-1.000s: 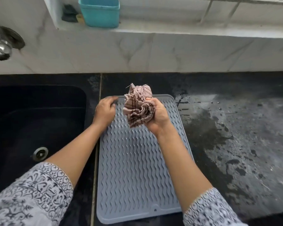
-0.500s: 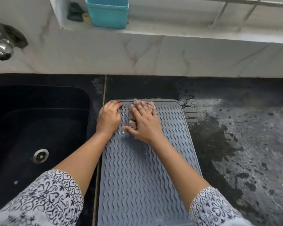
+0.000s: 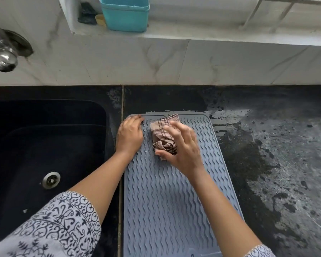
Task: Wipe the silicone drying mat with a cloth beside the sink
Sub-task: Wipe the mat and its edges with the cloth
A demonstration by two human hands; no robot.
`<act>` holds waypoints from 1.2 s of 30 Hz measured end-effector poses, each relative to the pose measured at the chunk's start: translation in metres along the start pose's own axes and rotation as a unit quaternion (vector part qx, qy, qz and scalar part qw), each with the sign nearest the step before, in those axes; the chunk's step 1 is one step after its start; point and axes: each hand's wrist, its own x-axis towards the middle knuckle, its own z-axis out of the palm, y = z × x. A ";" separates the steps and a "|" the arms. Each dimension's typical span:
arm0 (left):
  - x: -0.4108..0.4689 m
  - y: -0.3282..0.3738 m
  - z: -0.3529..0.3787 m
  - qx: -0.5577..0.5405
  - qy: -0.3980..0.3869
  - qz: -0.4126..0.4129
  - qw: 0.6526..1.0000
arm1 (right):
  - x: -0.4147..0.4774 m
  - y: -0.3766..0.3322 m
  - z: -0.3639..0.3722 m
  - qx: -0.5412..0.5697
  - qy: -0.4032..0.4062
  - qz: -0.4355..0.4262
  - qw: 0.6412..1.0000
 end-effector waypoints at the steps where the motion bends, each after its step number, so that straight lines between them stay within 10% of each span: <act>1: 0.000 0.000 0.000 -0.001 0.001 0.000 1.000 | 0.006 0.001 0.002 -0.045 -0.054 0.018 0.997; 6: -0.001 0.002 -0.001 0.021 -0.011 0.007 1.000 | 0.025 0.001 0.034 -0.154 -0.295 0.119 0.936; 21: 0.000 0.010 0.000 0.106 -0.102 -0.011 0.989 | -0.021 -0.059 -0.022 -0.125 -0.334 0.144 0.923; 27: 0.001 0.011 -0.001 0.108 -0.112 -0.014 0.988 | 0.031 -0.034 0.010 0.015 -0.088 0.292 0.952; 36: 0.002 0.014 -0.001 0.133 -0.109 -0.019 0.985 | 0.050 -0.002 0.068 -0.118 -0.166 0.194 0.960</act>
